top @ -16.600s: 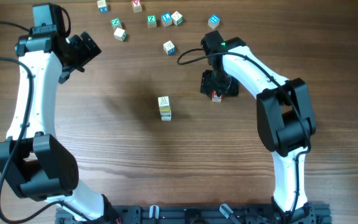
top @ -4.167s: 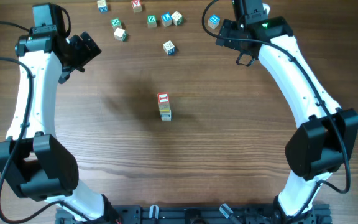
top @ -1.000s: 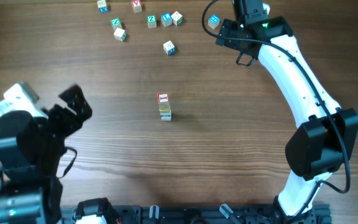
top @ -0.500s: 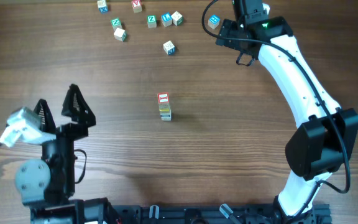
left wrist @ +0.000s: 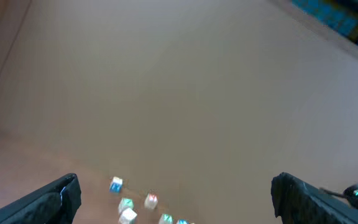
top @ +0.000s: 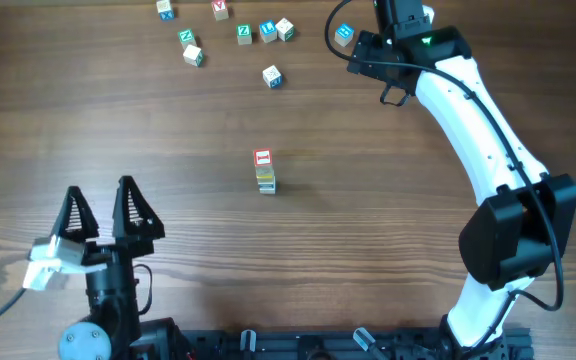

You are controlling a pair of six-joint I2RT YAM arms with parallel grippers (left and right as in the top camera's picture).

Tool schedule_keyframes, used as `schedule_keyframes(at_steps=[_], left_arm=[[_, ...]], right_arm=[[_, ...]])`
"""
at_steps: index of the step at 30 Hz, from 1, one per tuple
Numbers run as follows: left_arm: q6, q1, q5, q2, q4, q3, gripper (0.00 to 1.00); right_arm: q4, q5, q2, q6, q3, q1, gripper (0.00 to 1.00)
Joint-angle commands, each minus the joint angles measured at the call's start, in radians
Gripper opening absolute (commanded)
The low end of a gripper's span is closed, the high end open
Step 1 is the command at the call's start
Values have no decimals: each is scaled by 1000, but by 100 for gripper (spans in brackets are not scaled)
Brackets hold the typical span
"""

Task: Form a tower

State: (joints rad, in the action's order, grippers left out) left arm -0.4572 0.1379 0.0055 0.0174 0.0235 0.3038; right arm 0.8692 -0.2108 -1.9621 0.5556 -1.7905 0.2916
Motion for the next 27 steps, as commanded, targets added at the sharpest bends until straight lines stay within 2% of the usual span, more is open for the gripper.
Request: schedule_keyframes(at_steps=[1,7,27], left_arm=[[8,-1,-6,-14,49,-25,100],[8,-8,-6,-14,36,-38,100],[8,-11,-6,-14,60,-270,100]], right_arm=[[-2,-14,-11,-5,0,2,100],[-2,-14,-11,-6,0,2,100],[-2,-14,-11,-6,0,2,100]])
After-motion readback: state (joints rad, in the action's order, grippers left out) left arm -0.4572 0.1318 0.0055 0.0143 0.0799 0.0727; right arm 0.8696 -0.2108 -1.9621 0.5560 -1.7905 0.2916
